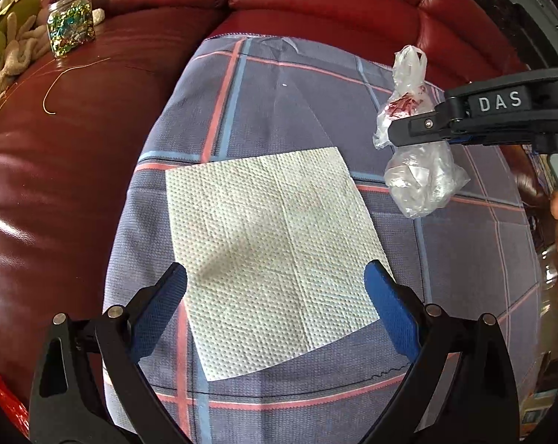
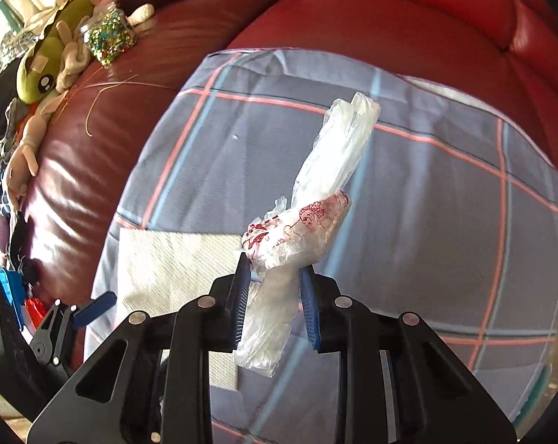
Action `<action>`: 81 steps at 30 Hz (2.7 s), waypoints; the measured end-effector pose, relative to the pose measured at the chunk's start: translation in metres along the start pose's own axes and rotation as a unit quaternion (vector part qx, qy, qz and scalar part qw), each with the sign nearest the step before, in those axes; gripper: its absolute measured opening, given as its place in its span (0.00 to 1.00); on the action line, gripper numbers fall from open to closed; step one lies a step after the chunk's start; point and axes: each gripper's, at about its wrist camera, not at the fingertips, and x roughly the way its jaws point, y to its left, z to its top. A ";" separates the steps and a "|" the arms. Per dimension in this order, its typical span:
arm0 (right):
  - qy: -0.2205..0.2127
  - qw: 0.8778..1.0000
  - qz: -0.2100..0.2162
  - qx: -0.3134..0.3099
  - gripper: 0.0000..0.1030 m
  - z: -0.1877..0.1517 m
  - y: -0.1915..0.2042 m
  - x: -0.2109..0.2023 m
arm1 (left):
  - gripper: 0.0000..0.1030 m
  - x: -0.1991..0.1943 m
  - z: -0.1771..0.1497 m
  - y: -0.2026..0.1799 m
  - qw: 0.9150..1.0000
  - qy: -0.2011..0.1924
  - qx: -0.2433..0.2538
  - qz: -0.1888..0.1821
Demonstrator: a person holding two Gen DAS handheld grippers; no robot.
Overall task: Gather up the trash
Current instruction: 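Grasp the white paper towel with the left tool while the right tool holds the bag, then carry the paper towel and plastic bag over the teal bucket, then open the left tool to drop the paper towel into the bucket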
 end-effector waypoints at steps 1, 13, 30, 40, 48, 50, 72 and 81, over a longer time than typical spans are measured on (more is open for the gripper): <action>-0.002 1.000 -0.004 0.001 0.26 -0.004 -0.006 -0.003 | 0.90 0.003 0.000 -0.004 1.000 0.005 0.004 0.001; -0.012 1.000 -0.001 0.004 0.26 -0.048 -0.047 -0.029 | 0.93 0.020 -0.001 -0.034 0.997 -0.002 0.041 0.071; -0.060 0.996 0.020 0.058 0.26 -0.131 -0.139 -0.104 | 0.03 -0.043 -0.003 -0.125 0.997 -0.038 0.068 -0.013; -0.110 0.985 -0.009 0.135 0.26 -0.226 -0.251 -0.182 | 0.04 -0.071 -0.025 -0.275 0.983 -0.036 0.151 -0.098; -0.122 0.968 -0.042 0.215 0.26 -0.312 -0.347 -0.212 | 0.04 -0.054 -0.058 -0.389 0.965 0.006 0.218 -0.147; -0.121 0.962 -0.048 0.238 0.26 -0.334 -0.370 -0.215 | 0.04 -0.045 -0.067 -0.417 0.959 0.019 0.238 -0.155; -0.080 0.947 -0.047 0.309 0.26 -0.396 -0.460 -0.167 | 0.36 0.074 -0.102 -0.551 0.928 0.120 0.313 -0.164; -0.075 0.949 -0.044 0.302 0.26 -0.390 -0.459 -0.164 | 0.82 0.064 -0.103 -0.545 0.933 0.092 0.307 -0.161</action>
